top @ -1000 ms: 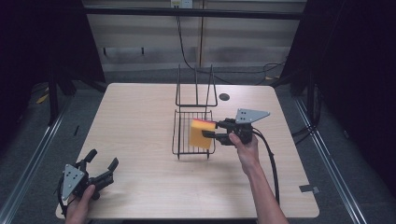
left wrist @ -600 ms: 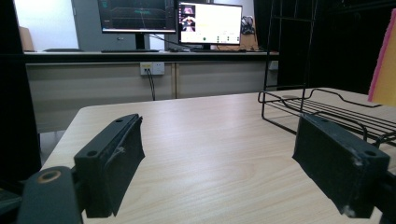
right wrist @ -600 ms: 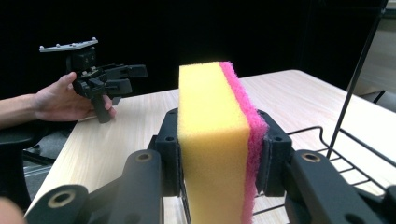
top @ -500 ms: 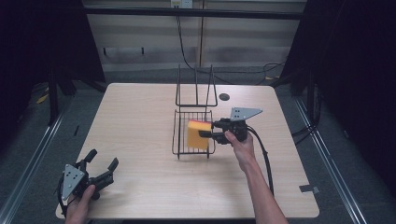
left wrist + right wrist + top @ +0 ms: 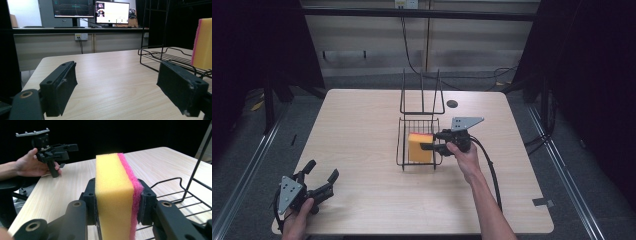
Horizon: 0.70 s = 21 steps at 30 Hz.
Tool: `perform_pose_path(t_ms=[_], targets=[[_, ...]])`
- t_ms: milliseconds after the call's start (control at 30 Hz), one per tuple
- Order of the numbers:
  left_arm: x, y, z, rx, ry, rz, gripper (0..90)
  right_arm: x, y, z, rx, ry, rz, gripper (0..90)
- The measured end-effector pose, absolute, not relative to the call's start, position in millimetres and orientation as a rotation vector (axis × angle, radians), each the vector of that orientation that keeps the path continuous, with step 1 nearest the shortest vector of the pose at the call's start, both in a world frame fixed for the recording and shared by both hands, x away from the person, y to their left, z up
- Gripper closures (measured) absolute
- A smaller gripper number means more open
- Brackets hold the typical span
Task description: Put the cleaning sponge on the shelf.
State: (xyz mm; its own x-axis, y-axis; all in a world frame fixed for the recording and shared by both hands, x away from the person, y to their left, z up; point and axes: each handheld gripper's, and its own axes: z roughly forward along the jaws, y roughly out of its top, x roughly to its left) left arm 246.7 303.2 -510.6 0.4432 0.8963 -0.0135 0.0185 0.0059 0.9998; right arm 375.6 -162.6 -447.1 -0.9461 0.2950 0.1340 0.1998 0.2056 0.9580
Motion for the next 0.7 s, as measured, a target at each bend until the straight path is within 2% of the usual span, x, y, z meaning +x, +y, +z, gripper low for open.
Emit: perform_pose_path(t_ms=[500,700], targets=[[246.6,303.3,-510.6,1.400,0.880,0.850,15.6,376.4,-160.7,-452.5,0.486,2.431,1.884,59.7],[246.6,303.4,-510.6,1.400,0.879,0.850,15.6,376.2,-159.2,-452.2,0.497,2.433,1.872,54.2]])
